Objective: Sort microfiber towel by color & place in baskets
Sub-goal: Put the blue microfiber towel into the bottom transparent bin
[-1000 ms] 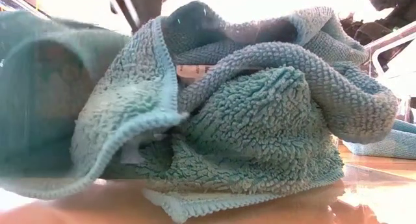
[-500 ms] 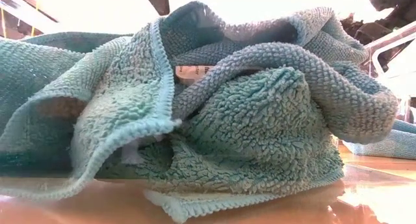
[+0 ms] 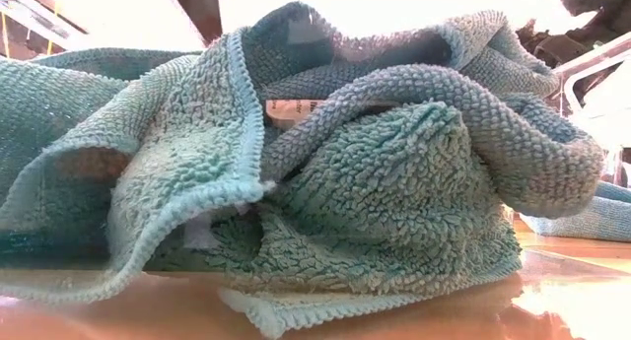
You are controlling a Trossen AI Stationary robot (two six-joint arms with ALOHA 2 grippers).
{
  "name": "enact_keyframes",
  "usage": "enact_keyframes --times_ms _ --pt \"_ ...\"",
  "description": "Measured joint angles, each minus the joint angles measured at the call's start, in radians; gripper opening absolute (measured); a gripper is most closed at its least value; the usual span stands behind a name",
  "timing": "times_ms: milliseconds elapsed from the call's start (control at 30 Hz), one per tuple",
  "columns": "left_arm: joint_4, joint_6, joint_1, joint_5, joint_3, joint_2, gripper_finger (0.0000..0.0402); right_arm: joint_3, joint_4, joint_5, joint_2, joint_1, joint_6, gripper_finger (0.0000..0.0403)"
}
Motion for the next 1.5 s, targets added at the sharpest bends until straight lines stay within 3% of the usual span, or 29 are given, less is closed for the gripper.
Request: enact_keyframes --times_ms 500,733,1033,1267,1500 --pt "0.395 0.119 0.084 -0.056 -0.493 -0.400 0.0087 0.000 0.068 0.006 0.000 -0.003 -0.031 0.0000" --pt "0.560 0.201 0.154 -0.048 -0.730 -0.553 0.0087 0.027 0.165 0.024 0.025 -0.003 -0.148 0.0000" --pt "0.771 0.351 0.321 0.001 -1.007 -0.766 0.0087 0.241 0.161 0.054 0.255 -0.031 -0.278 0.0000" --pt "0.809 0.379 0.375 0.005 -1.098 -0.878 0.0087 0.415 0.145 0.003 0.445 -0.059 -0.409 0.0007" --pt "0.838 0.390 0.367 0.005 -1.132 -0.888 0.0087 0.639 -0.063 -0.034 0.619 -0.061 -0.408 0.0064"
